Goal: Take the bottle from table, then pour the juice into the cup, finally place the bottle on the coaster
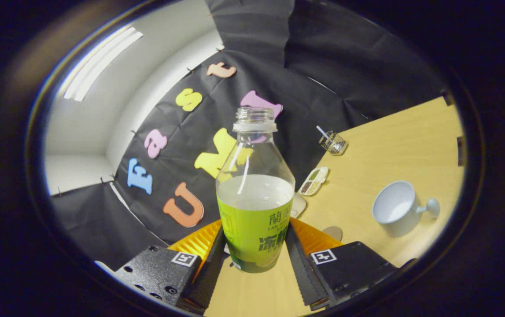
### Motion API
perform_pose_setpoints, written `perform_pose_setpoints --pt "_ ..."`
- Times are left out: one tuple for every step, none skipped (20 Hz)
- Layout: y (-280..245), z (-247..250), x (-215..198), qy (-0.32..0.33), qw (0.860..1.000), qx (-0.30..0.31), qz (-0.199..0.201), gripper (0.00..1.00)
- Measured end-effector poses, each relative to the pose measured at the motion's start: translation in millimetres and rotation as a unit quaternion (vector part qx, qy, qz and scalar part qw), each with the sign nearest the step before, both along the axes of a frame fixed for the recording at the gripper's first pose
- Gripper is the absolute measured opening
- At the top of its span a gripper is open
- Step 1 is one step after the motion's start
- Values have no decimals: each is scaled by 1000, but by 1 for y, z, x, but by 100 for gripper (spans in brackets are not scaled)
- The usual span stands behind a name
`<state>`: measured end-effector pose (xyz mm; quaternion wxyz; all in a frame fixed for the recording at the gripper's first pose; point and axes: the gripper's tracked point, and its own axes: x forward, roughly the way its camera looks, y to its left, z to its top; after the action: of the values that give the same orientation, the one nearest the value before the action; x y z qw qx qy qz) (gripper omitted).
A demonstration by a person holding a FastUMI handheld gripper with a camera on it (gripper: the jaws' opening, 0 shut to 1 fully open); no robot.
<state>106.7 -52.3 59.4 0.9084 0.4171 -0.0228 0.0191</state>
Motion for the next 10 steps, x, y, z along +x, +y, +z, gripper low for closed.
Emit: perform_pose_setpoints --pt "0 -3 0 15 999 -40 -10 78" --pt "-2 -7 -1 28 996 -76 -22 79" --pt "-2 -9 0 44 992 -111 -32 79" --pt "-1 -12 1 59 987 -146 -39 78" --pt "0 -13 2 71 980 -181 -44 79" --pt "0 -14 6 79 974 -206 -50 79" --pt "0 -14 10 90 968 -229 -58 79" --pt "0 -15 13 95 962 -246 -63 79" --pt "-2 -14 17 99 958 -259 -75 79" --pt "-5 -13 23 104 953 -270 -84 79"
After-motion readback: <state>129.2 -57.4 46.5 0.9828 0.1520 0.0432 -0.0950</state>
